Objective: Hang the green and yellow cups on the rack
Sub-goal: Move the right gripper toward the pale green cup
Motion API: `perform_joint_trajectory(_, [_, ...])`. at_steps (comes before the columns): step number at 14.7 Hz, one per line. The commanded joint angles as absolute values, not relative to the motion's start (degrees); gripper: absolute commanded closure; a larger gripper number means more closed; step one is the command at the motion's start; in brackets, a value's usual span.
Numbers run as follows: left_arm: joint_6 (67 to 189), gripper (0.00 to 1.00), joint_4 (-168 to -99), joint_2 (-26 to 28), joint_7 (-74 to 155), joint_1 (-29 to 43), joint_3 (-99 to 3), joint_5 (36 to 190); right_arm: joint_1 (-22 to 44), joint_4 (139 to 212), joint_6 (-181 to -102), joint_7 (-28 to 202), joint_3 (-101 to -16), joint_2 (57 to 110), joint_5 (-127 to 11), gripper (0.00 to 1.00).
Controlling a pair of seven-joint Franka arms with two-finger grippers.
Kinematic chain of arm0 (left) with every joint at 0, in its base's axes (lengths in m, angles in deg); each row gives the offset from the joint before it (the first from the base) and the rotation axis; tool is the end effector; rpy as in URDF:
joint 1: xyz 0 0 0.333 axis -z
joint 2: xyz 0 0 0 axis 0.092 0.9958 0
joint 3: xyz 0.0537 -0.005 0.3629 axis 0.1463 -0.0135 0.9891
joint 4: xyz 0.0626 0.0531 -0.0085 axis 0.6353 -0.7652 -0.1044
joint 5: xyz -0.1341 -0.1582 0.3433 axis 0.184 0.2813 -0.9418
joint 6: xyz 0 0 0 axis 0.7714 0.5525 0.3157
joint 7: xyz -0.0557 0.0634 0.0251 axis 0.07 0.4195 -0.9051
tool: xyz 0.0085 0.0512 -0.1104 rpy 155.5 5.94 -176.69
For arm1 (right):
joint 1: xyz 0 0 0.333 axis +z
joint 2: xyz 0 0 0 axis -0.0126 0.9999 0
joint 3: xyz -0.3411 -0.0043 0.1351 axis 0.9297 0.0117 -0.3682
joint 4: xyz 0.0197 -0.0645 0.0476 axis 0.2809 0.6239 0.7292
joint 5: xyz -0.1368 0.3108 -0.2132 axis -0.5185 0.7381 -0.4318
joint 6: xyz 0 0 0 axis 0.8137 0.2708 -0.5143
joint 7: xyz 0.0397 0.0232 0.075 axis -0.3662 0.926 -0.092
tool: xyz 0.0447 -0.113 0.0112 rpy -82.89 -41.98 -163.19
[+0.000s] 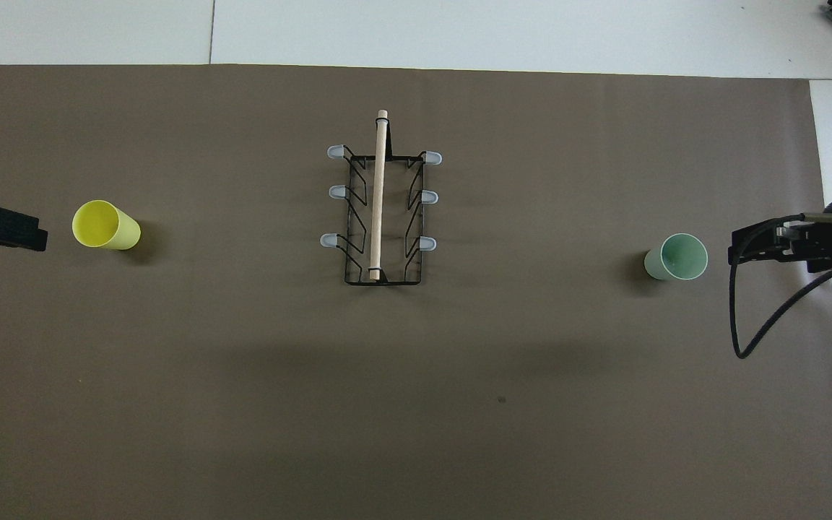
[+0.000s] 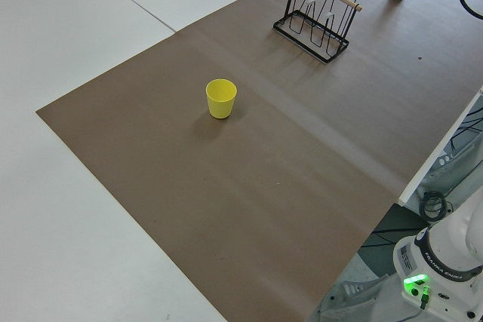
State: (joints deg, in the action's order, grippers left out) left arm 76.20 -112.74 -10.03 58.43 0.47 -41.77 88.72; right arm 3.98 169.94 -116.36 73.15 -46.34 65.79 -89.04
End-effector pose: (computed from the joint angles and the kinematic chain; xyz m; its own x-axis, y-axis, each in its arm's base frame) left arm 0.5472 -0.0223 0.6871 0.9968 -0.0795 0.0046 -0.0796 -0.9967 0.0135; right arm 0.5450 -0.0077 0.6196 0.9922 -0.1103 -0.0586 -0.1101 -0.9939 0.0074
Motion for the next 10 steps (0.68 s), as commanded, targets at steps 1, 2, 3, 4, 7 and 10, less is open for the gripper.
perform_joint_trajectory(1, [75.82,0.0,-113.57,-10.83,55.87,0.7,-41.43,88.12,5.59,172.49,-118.02,75.29,-46.3,64.0,-87.66,0.0])
perform_joint_trajectory(2, [75.3,0.0,-113.04,-9.95,55.78,0.61,-41.25,88.47,6.39,172.75,-118.55,77.47,-46.21,64.26,-87.66,0.0])
perform_joint_trajectory(3, [74.86,0.0,-111.64,-8.12,55.69,0.61,-40.9,88.04,6.83,172.58,-118.64,78.62,-46.21,64.7,-87.92,0.0])
perform_joint_trajectory(4, [74.68,0.0,-108.67,-5.92,55.69,0.53,-40.72,88.03,7.01,172.4,-118.64,78.98,-46.21,65.31,-88.53,0.0])
perform_joint_trajectory(7, [70.56,0.0,-95.59,5.22,55.69,-0.53,-38.44,88.47,7.1,172.49,-118.56,84.41,-46.3,69.7,-92.9,0.0])
perform_joint_trajectory(10, [70.1,0.0,-85.81,14.73,55.6,-0.53,-35.46,88.74,10.25,172.4,-120.21,91.44,-46.3,76.54,-99.75,0.0])
